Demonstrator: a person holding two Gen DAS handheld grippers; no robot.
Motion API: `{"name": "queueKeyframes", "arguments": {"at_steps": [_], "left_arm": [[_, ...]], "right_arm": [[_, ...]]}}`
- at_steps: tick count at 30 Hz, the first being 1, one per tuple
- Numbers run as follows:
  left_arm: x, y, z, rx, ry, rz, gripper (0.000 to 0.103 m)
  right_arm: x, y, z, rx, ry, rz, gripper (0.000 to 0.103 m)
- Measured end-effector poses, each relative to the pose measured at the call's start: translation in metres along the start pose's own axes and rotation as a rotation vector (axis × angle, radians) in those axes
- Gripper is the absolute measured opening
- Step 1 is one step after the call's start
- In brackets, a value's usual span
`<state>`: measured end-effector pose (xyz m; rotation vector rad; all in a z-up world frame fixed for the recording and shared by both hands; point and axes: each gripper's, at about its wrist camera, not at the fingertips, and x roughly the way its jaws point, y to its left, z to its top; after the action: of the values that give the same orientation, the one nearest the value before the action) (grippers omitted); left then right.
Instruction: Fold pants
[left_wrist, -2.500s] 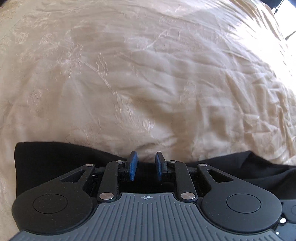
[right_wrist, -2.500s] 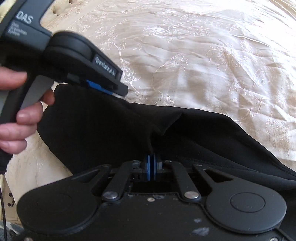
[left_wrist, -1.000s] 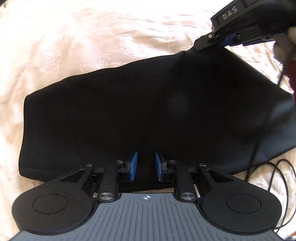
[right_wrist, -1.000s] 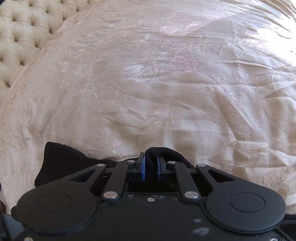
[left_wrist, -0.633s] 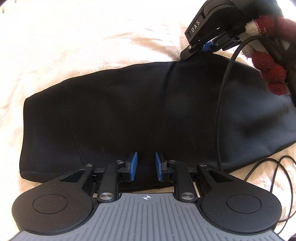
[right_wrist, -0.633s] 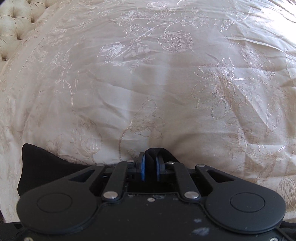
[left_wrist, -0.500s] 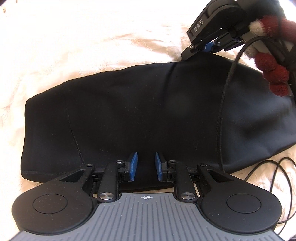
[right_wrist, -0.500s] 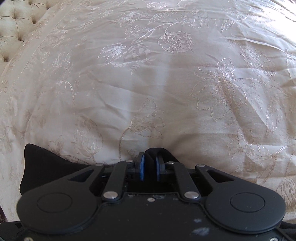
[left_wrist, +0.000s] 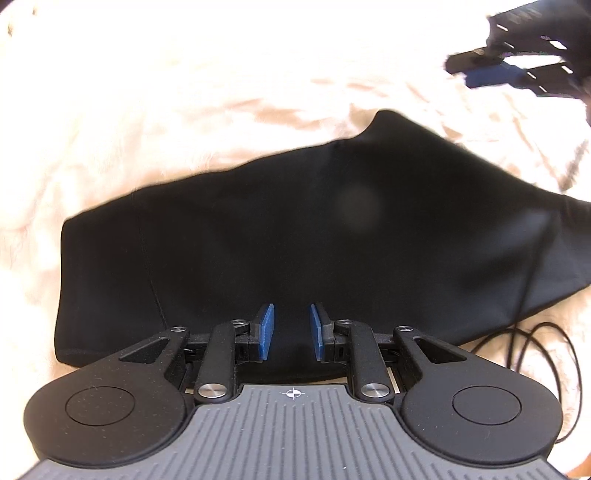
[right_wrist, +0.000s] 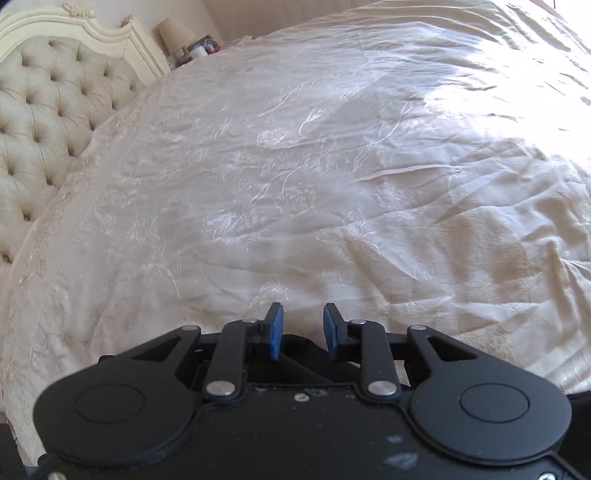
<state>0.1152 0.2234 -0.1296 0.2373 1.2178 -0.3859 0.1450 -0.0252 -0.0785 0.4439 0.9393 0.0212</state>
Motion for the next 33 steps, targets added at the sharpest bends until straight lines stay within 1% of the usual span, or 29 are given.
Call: {"name": "queueKeyframes", "arguments": {"at_steps": [3,6,9,10,12,14,19,23,25,27,28,29,30,33], "left_arm": [[-0.009,-0.006,0.005,0.015,-0.019,-0.017,0.021],[-0.009,-0.011,0.007,0.027,-0.027,-0.046,0.022],[-0.012,-0.019,0.012,0.052,-0.034,-0.066,0.022],[-0.018,-0.023,0.019,0.060,-0.036,-0.077,0.022],[-0.018,-0.030,0.022,0.070,-0.040,-0.096,0.022],[-0.016,-0.038,0.028,0.091,-0.046,-0.110,0.028],[-0.006,-0.056,0.058,0.124,-0.075,-0.120,0.028],[0.022,-0.071,0.093,0.146,-0.083,-0.086,0.028],[0.037,-0.071,0.107,0.144,-0.068,-0.063,0.028],[0.060,-0.073,0.122,0.140,-0.035,-0.045,0.028],[0.069,-0.073,0.127,0.144,-0.014,-0.038,0.030],[0.077,-0.074,0.131,0.153,-0.002,-0.029,0.035],[0.083,-0.076,0.134,0.169,0.001,-0.016,0.037],[0.089,-0.080,0.137,0.196,0.012,-0.008,0.038]], "right_arm": [[-0.032,-0.013,-0.024,0.054,-0.015,-0.031,0.027],[-0.057,-0.026,-0.056,0.107,-0.009,-0.087,0.027],[-0.076,-0.039,-0.088,0.156,0.010,-0.149,0.027],[-0.081,-0.042,-0.096,0.170,0.015,-0.168,0.027],[-0.088,-0.050,-0.113,0.209,0.029,-0.207,0.027],[-0.094,-0.056,-0.123,0.241,0.035,-0.228,0.027],[-0.104,-0.063,-0.132,0.261,0.032,-0.270,0.027],[-0.104,-0.066,-0.135,0.289,0.028,-0.281,0.027],[-0.104,-0.066,-0.137,0.292,0.027,-0.296,0.027],[-0.103,-0.067,-0.138,0.315,0.022,-0.312,0.027],[-0.104,-0.067,-0.138,0.334,0.019,-0.316,0.027],[-0.105,-0.068,-0.139,0.350,0.017,-0.317,0.027],[-0.105,-0.069,-0.140,0.359,0.016,-0.319,0.027],[-0.106,-0.072,-0.140,0.357,0.025,-0.331,0.027]]}}
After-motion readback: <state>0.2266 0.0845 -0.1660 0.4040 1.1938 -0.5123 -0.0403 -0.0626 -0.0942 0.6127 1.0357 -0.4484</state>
